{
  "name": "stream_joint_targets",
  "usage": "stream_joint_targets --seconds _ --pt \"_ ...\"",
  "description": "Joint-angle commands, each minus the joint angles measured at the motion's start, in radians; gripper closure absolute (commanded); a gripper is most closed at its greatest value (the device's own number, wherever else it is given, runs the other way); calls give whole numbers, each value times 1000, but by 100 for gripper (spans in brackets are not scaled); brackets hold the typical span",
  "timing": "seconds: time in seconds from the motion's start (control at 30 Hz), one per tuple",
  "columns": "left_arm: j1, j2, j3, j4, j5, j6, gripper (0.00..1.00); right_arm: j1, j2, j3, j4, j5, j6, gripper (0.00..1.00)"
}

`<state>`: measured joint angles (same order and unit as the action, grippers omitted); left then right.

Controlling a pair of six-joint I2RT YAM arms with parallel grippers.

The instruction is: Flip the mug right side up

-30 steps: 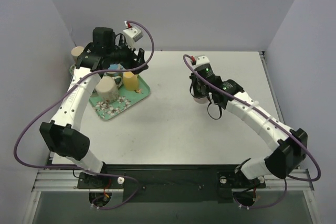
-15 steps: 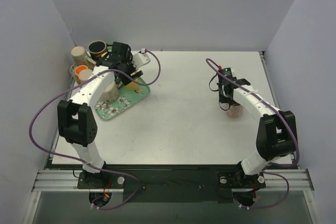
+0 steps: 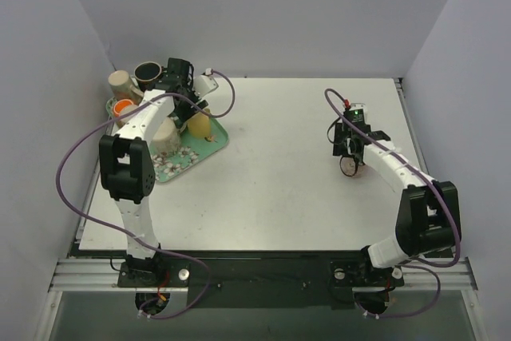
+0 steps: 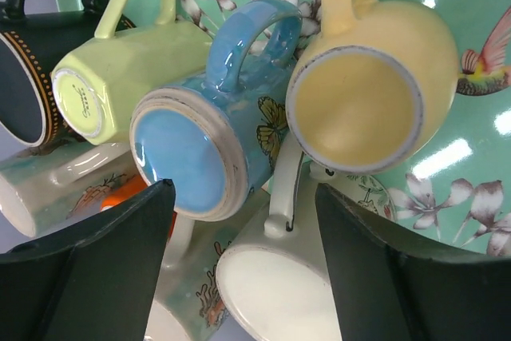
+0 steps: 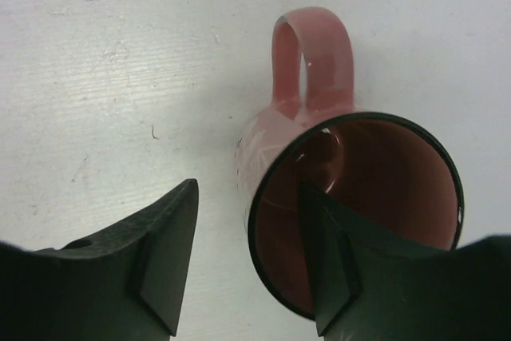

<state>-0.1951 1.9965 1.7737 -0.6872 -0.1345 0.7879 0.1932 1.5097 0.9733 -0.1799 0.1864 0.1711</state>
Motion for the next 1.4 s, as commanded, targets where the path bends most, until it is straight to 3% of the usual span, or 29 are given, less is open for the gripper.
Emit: stream_joint_targets --seconds 0.0,0.13,0.43,0.6,0.83,1.03,1.2,1.37 --pt "11 34 75 -29 -5 -15 22 -1 -127 -16 -6 22 19 47" --pt "25 33 107 -138 44 -45 32 9 -183 4 -75 24 10 41" --pt "65 48 156 -299 114 -90 35 20 -278 8 -110 30 19 40" --pt "65 59 112 -324 134 -69 42 23 -298 5 -110 21 22 40" --pt "63 -8 50 -434 233 56 41 23 -310 13 -128 28 11 40" --pt "62 -18 98 -580 246 188 41 22 -309 10 -132 33 7 40" --pt "36 -5 138 -470 253 169 37 23 -295 16 -135 25 7 40" --pt "2 -45 64 -387 274 243 29 23 -283 15 -144 28 7 40"
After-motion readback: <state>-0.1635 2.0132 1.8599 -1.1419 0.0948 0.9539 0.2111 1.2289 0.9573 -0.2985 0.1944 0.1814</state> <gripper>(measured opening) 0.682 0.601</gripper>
